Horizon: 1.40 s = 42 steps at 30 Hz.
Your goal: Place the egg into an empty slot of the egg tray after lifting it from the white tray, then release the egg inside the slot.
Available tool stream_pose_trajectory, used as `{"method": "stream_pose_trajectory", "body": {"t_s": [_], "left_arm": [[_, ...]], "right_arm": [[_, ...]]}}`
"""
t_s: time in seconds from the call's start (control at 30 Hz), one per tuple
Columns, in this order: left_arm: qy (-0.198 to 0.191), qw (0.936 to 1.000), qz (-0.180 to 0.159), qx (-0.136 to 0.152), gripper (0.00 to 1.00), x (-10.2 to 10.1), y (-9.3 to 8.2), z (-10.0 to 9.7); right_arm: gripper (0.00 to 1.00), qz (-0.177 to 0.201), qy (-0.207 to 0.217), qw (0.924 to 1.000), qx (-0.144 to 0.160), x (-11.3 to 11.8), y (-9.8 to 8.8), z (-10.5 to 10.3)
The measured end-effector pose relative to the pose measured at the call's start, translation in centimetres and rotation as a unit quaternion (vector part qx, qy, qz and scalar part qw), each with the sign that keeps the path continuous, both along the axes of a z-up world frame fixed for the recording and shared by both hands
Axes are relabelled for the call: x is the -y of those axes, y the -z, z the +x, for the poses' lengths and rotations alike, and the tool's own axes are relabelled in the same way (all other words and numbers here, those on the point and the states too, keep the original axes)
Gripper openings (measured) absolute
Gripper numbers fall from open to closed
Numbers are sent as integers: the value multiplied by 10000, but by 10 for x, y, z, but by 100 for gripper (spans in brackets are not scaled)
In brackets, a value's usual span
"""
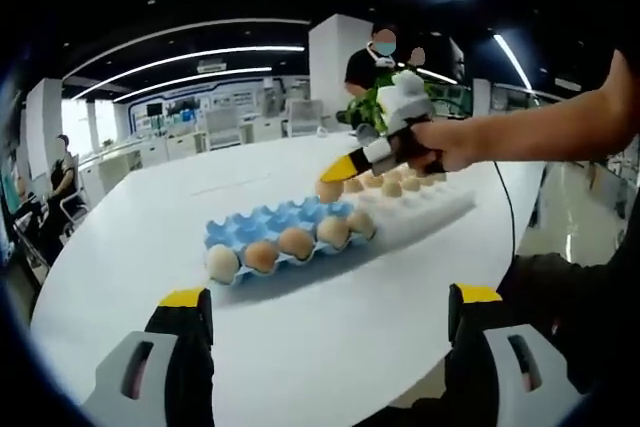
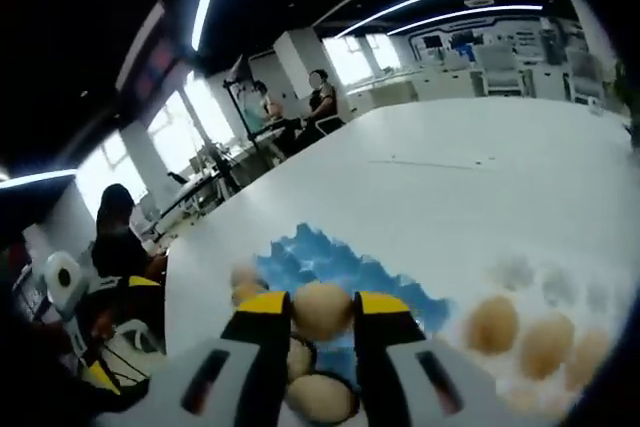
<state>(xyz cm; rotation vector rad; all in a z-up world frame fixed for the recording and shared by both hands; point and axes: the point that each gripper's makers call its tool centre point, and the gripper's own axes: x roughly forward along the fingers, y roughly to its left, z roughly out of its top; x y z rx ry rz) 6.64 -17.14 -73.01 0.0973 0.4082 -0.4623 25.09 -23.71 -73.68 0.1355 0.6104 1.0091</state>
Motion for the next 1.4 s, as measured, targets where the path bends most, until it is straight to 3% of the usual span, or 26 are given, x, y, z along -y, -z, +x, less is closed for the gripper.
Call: {"method": "stream_pose_trajectory", "body": {"t_s": [0.3, 0.6, 0.73, 0.87, 1.03, 1.07, 1.27, 1.4], "left_arm": [[-33, 9999, -109, 30, 100, -2, -7, -5], [-161, 9996, -169, 173, 100, -10, -17, -8], [-118, 9998, -34, 171, 100, -11, -16, -11], [22, 9995, 311, 79, 100, -11, -11, -13], [98, 9988, 472, 89, 100, -9, -9, -11], [118, 9981, 606, 80, 100, -10, -6, -11], [124, 9985, 522, 64, 100, -8, -4, -12], [154, 9982, 582, 43, 100, -7, -2, -12]], "right_arm": [[25, -231, -699, 9969, 279, -85, 1, -8], [25, -606, -1052, 9920, 360, -136, 11, -2], [25, -972, -1293, 9853, 553, -145, 19, -6], [25, -1490, -1433, 9753, 772, -148, 31, 0], [25, -1917, -1649, 9641, 815, -152, 39, -1], [25, -2206, -1700, 9564, 877, -152, 44, 0], [23, -2257, -1767, 9553, 729, -154, 47, 3], [23, -2228, -1861, 9535, 815, -152, 42, 0]]}}
